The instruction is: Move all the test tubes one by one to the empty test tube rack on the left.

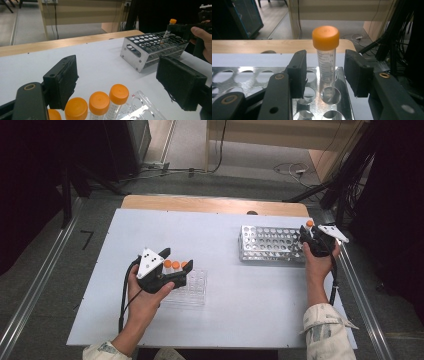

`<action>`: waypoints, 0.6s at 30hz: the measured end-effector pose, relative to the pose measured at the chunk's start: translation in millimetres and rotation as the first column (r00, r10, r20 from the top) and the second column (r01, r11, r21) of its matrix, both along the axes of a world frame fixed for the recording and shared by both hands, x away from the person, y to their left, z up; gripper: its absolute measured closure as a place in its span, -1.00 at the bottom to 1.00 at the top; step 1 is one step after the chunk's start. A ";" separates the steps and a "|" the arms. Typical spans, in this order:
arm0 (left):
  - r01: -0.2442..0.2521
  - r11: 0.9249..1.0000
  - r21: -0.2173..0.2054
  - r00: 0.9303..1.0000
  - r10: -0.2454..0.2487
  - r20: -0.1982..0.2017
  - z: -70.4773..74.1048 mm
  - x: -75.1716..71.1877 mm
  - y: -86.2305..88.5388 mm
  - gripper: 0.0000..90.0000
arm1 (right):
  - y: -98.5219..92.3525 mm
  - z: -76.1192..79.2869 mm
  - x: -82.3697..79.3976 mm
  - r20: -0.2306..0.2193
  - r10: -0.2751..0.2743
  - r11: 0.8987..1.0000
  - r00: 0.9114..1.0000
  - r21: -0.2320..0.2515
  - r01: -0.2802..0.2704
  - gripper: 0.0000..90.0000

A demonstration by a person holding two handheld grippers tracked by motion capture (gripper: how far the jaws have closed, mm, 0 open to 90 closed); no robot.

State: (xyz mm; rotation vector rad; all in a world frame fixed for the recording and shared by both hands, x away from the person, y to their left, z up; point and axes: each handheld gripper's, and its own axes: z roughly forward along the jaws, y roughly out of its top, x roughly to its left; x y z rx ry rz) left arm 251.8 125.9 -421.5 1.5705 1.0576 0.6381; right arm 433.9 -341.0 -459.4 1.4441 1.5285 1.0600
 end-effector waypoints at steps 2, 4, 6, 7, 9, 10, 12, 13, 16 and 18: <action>0.002 1.000 0.002 1.000 -0.002 0.000 0.1 -0.2 -0.5 -0.60 | -0.5 -1.2 1.7 -0.017 -0.003 1.000 1.000 -0.014 0.003 0.15; 0.002 1.000 0.000 1.000 -0.002 0.000 0.3 -0.3 -0.8 -0.60 | -1.6 -1.5 3.6 -0.021 -0.007 1.000 1.000 -0.014 0.007 0.18; 0.003 1.000 -0.001 1.000 -0.003 0.000 0.3 -0.2 -0.6 -0.60 | -2.0 -1.2 5.5 -0.025 -0.003 1.000 1.000 -0.010 0.003 0.25; 0.002 1.000 -0.002 1.000 -0.002 0.001 0.2 -0.2 -0.5 -0.60 | -1.8 -1.1 6.3 -0.025 0.001 1.000 1.000 -0.010 -0.001 0.28; 0.002 1.000 -0.001 1.000 -0.002 0.001 0.0 0.0 -0.4 -0.60 | -0.4 -1.1 7.6 -0.029 0.013 1.000 0.999 -0.011 -0.014 0.33; 0.002 1.000 -0.001 1.000 -0.002 -0.002 -0.2 0.1 -0.4 -0.60 | 0.9 -1.4 8.0 -0.029 0.015 1.000 0.999 -0.014 -0.015 0.36; 0.002 1.000 0.000 1.000 -0.002 -0.005 -0.5 -0.1 -0.2 -0.60 | 2.1 -2.3 8.6 -0.027 0.016 1.000 1.000 -0.018 -0.016 0.39; 0.002 1.000 -0.001 1.000 -0.002 -0.004 -0.5 -0.2 -0.2 -0.60 | 2.3 -2.8 9.0 -0.027 0.013 1.000 1.000 -0.015 -0.013 0.40; 0.006 1.000 -0.002 1.000 -0.006 -0.004 -0.4 -0.6 0.0 -0.60 | 1.4 -4.1 10.1 -0.029 0.003 1.000 1.000 -0.022 -0.003 0.42; 0.007 1.000 -0.006 1.000 -0.007 -0.007 -0.8 -0.6 0.0 -0.59 | 1.2 -4.0 10.4 -0.028 0.001 1.000 1.000 -0.025 -0.002 0.46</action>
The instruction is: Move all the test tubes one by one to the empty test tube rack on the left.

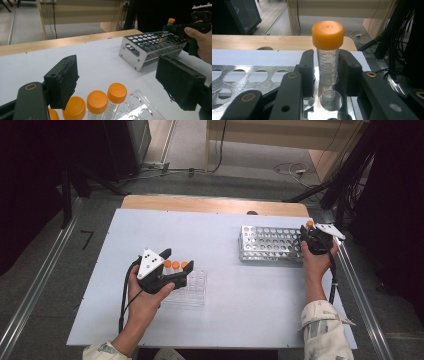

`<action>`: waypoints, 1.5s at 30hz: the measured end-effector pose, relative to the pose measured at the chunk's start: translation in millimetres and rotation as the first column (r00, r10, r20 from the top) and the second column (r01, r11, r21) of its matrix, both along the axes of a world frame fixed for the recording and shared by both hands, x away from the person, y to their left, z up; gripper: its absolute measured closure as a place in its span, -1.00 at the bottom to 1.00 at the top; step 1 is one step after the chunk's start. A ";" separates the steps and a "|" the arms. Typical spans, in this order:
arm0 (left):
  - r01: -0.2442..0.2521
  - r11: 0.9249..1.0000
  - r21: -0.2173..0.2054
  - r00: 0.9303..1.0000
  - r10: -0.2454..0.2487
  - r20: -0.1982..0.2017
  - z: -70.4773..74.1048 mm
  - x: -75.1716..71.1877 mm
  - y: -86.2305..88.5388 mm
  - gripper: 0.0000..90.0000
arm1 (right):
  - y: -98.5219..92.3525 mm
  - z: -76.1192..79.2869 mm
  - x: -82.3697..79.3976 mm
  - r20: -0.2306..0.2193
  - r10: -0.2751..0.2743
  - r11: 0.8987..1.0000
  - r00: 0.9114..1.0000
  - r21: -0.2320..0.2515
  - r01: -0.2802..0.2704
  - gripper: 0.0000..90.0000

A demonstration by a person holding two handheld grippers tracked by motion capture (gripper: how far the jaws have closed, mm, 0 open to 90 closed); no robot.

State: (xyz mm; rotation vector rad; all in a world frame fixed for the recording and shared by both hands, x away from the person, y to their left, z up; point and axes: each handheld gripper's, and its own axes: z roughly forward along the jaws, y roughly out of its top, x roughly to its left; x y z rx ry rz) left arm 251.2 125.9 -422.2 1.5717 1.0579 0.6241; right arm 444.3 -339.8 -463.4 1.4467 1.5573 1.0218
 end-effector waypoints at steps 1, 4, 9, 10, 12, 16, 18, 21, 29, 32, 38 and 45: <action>0.001 1.000 0.000 1.000 -0.001 -0.001 -0.2 0.2 0.0 -0.59 | -0.2 0.0 0.1 0.000 -0.002 1.000 1.000 -0.003 0.002 0.50; 0.000 1.000 -0.001 1.000 0.000 0.000 -0.2 -0.1 -0.2 -0.59 | -1.3 0.0 -0.1 0.001 -0.012 1.000 1.000 -0.002 0.012 0.59; 0.000 1.000 -0.006 1.000 0.000 -0.001 0.0 0.3 0.0 -0.60 | -2.2 3.1 -1.3 0.014 -0.007 1.000 1.000 -0.007 0.007 0.60; 0.002 1.000 -0.007 1.000 -0.002 -0.004 -0.2 0.7 -0.1 -0.62 | -2.4 4.8 -1.6 0.018 -0.005 1.000 1.000 -0.007 0.005 0.60; 0.006 1.000 -0.009 1.000 -0.006 -0.007 -0.4 1.2 -0.3 -0.63 | -2.5 9.1 -2.2 0.028 0.000 1.000 1.000 -0.005 0.000 0.60; 0.006 1.000 -0.007 1.000 -0.006 -0.009 0.0 1.1 -0.3 -0.64 | -3.4 18.0 -3.6 0.045 0.004 1.000 0.999 -0.008 -0.004 0.60; 0.006 1.000 -0.006 1.000 -0.006 -0.011 0.6 0.9 -0.1 -0.64 | -3.4 22.1 -4.8 0.052 0.007 1.000 0.999 0.001 -0.007 0.60; 0.008 1.000 -0.004 1.000 -0.008 -0.010 0.7 1.0 -0.3 -0.66 | -3.5 27.5 -6.5 0.069 0.008 1.000 0.998 0.003 -0.008 0.60; 0.016 1.000 -0.001 1.000 -0.016 -0.014 -0.1 1.5 -2.1 -0.69 | -5.0 43.0 -12.2 0.101 0.017 1.000 0.995 0.007 -0.017 0.60; 0.017 1.000 0.000 1.000 -0.017 -0.014 -0.1 1.0 -2.7 -0.69 | -4.0 50.1 -15.9 0.112 0.028 1.000 0.993 -0.006 -0.027 0.60; 0.020 1.000 0.002 1.000 -0.020 -0.006 3.3 -0.9 -2.7 -0.69 | -3.3 63.4 -32.1 0.125 0.053 0.999 0.991 0.001 -0.053 0.60; 0.033 0.999 0.007 0.999 -0.033 -0.002 6.9 -3.1 -7.2 -0.69 | 16.4 75.8 -62.6 0.155 0.159 0.987 0.975 0.007 -0.162 0.60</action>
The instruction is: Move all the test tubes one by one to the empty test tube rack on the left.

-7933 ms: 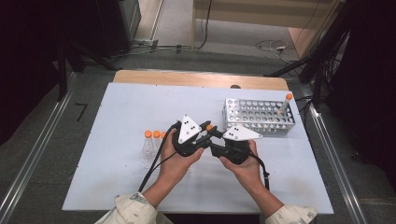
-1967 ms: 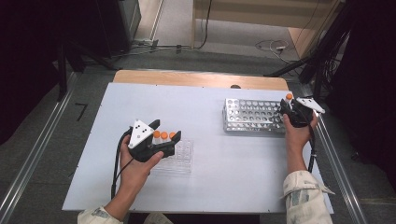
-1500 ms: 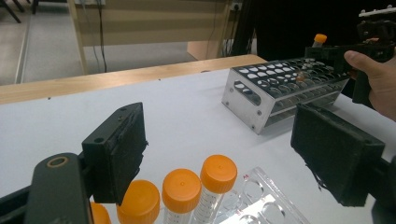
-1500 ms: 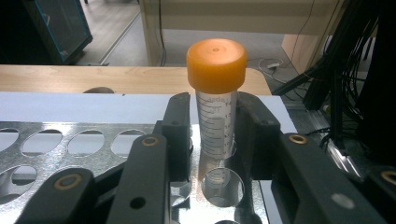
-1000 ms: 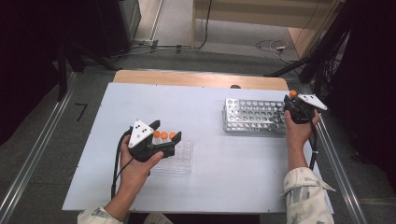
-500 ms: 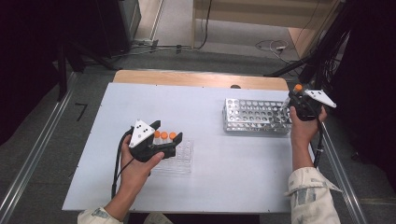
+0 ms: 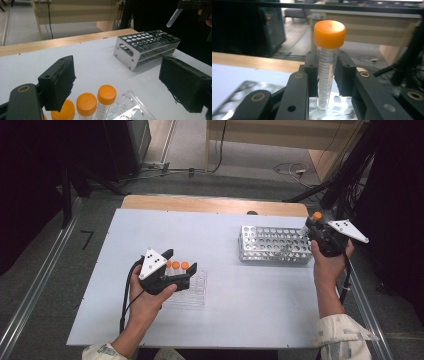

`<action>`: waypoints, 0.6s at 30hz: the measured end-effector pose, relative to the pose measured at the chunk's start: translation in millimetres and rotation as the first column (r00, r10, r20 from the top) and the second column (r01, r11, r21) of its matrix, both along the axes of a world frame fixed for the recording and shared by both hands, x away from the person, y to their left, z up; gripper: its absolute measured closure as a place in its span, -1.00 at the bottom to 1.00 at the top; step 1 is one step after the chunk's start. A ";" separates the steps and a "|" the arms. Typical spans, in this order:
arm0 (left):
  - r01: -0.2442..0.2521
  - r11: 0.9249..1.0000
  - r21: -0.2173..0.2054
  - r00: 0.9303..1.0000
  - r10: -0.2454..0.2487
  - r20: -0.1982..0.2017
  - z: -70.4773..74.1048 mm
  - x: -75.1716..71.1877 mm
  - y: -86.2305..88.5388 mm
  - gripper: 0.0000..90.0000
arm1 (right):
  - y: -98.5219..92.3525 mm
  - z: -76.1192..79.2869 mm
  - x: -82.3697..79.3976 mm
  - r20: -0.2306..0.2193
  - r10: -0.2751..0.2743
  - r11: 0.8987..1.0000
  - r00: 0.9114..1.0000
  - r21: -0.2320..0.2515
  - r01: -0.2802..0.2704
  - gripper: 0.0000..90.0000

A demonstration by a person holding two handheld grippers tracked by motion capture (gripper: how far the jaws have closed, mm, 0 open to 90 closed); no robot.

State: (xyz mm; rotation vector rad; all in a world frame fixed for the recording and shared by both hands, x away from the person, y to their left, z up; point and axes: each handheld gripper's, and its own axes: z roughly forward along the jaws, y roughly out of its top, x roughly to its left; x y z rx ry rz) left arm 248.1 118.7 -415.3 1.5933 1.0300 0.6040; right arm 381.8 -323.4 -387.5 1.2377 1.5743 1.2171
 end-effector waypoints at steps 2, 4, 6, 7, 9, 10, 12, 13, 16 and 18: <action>0.006 1.000 -0.003 1.000 -0.006 0.000 2.4 -0.1 -3.0 -0.69 | 10.2 0.4 -9.1 -0.009 0.048 0.999 0.999 0.010 -0.048 0.60; 0.016 1.000 -0.001 1.000 -0.016 0.008 5.2 0.0 -7.6 -0.68 | 22.2 -0.7 -18.2 -0.023 0.096 0.995 0.995 0.012 -0.095 0.60; 0.029 1.000 0.007 0.999 -0.029 0.013 8.4 0.0 -13.5 -0.68 | 35.6 -2.2 -27.0 -0.036 0.150 0.989 0.988 0.013 -0.149 0.60; 0.038 0.999 0.009 0.999 -0.038 0.016 10.0 0.1 -16.5 -0.68 | 42.6 -2.9 -31.2 -0.042 0.177 0.984 0.983 0.008 -0.177 0.60; 0.050 0.999 0.008 0.999 -0.050 0.021 13.0 0.4 -21.8 -0.67 | 56.7 -4.4 -39.9 -0.049 0.229 0.973 0.972 0.003 -0.229 0.60; 0.055 0.998 0.006 0.998 -0.055 0.025 14.4 0.7 -23.9 -0.67 | 63.3 -5.4 -43.7 -0.057 0.253 0.967 0.966 0.001 -0.254 0.60; 0.060 0.998 0.004 0.998 -0.060 0.031 16.5 1.0 -28.0 -0.67 | 74.6 -8.2 -50.0 -0.067 0.293 0.956 0.954 -0.002 -0.294 0.60; 0.063 0.998 0.004 0.997 -0.063 0.032 17.4 1.1 -29.6 -0.67 | 79.5 -9.9 -52.3 -0.073 0.310 0.950 0.948 -0.007 -0.311 0.60; 0.076 0.997 0.014 0.996 -0.077 0.034 18.1 2.3 -34.6 -0.67 | 92.4 -16.0 -57.6 -0.100 0.351 0.935 0.931 -0.012 -0.354 0.60; 0.082 0.997 0.015 0.996 -0.083 0.033 17.6 3.3 -38.1 -0.67 | 100.4 -20.7 -60.4 -0.117 0.375 0.925 0.920 -0.022 -0.380 0.60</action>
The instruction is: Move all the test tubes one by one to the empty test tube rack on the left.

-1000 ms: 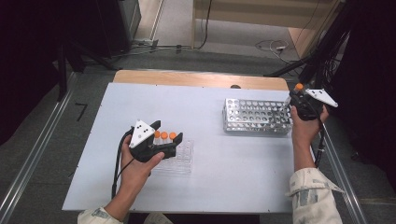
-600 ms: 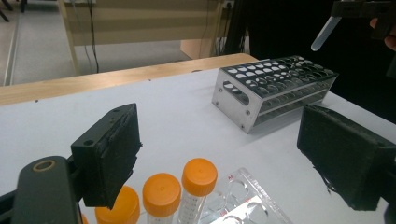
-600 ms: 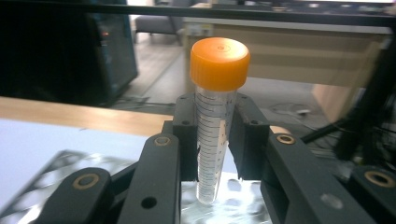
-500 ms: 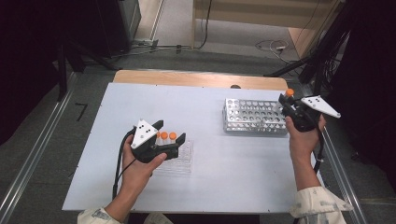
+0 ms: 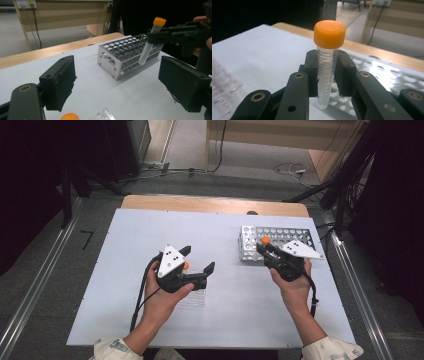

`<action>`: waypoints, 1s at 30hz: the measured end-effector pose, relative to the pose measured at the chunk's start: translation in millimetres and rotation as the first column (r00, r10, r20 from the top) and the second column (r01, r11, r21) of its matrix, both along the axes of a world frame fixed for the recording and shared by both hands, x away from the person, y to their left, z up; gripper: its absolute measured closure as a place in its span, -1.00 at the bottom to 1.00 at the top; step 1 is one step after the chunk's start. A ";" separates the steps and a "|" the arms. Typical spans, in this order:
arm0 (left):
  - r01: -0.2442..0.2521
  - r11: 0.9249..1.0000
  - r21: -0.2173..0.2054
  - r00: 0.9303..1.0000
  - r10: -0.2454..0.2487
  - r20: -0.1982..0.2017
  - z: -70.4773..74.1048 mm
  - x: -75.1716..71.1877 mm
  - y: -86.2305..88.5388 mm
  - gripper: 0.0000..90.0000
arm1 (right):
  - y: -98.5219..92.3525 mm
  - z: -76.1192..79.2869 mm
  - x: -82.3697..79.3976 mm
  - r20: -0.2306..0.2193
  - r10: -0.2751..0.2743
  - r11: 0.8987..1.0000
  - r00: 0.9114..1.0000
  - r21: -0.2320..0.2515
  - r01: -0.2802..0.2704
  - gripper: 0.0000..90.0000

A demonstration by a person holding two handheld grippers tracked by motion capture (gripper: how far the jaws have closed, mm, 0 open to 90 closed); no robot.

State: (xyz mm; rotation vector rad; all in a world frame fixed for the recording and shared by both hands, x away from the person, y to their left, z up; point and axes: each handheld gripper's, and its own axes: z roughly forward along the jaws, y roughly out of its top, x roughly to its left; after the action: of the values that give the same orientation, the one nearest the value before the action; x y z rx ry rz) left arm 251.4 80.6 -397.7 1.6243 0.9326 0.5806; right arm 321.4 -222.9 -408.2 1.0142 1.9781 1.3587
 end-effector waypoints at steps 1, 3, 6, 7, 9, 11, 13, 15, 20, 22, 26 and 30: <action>0.003 1.000 0.001 1.000 -0.003 -0.002 -0.7 0.5 -1.7 -0.66 | 4.0 -2.5 -1.6 -0.008 0.011 1.000 1.000 -0.007 -0.011 0.60; 0.010 1.000 0.010 1.000 -0.010 -0.006 -2.8 2.2 -4.9 -0.65 | 11.8 -6.6 -4.9 -0.015 0.036 0.999 0.999 -0.022 -0.036 0.60; 0.023 1.000 0.012 1.000 -0.023 -0.015 -4.6 4.0 -10.7 -0.61 | 22.4 -10.0 -10.4 -0.021 0.075 0.996 0.997 -0.037 -0.076 0.60; 0.030 0.999 0.011 0.999 -0.030 -0.016 -4.4 4.6 -13.2 -0.59 | 26.0 -10.6 -12.5 -0.024 0.090 0.995 0.996 -0.039 -0.091 0.60; 0.043 0.999 0.009 0.999 -0.043 -0.014 -3.0 5.7 -18.5 -0.58 | 32.6 -11.8 -16.1 -0.024 0.114 0.992 0.993 -0.045 -0.115 0.60; 0.056 0.998 0.006 0.998 -0.056 -0.006 -1.3 6.5 -24.0 -0.57 | 37.9 -13.0 -19.7 -0.029 0.135 0.990 0.990 -0.045 -0.136 0.60; 0.071 0.997 0.008 0.997 -0.071 0.001 0.1 7.1 -29.2 -0.56 | 42.8 -14.1 -23.4 -0.034 0.157 0.986 0.987 -0.051 -0.158 0.60; 0.082 0.997 0.017 0.997 -0.082 0.005 0.4 7.6 -34.0 -0.52 | 46.6 -15.2 -26.5 -0.040 0.176 0.983 0.984 -0.054 -0.178 0.60; 0.095 0.995 0.023 0.995 -0.095 0.023 -2.1 9.4 -42.3 -0.22 | 55.9 -17.4 -33.1 -0.056 0.222 0.973 0.973 -0.052 -0.225 0.60; 0.110 0.993 0.033 0.994 -0.110 0.022 -3.4 10.0 -45.5 -0.06 | 59.2 -17.3 -35.7 -0.059 0.239 0.969 0.969 -0.050 -0.242 0.60; 0.118 0.991 0.060 0.992 -0.120 0.029 -6.9 9.6 -51.7 0.01 | 64.9 -17.2 -39.3 -0.061 0.265 0.962 0.962 -0.050 -0.268 0.60; 0.116 0.991 0.070 0.992 -0.120 0.048 -7.4 8.8 -54.0 0.16 | 67.0 -18.7 -39.8 -0.064 0.273 0.960 0.960 -0.051 -0.276 0.60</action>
State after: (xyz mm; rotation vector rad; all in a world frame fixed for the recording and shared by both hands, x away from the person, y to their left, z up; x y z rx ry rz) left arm 260.3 26.6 -405.0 1.7041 0.7799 0.5751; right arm 281.5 -156.0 -426.9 0.7791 2.2543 1.4164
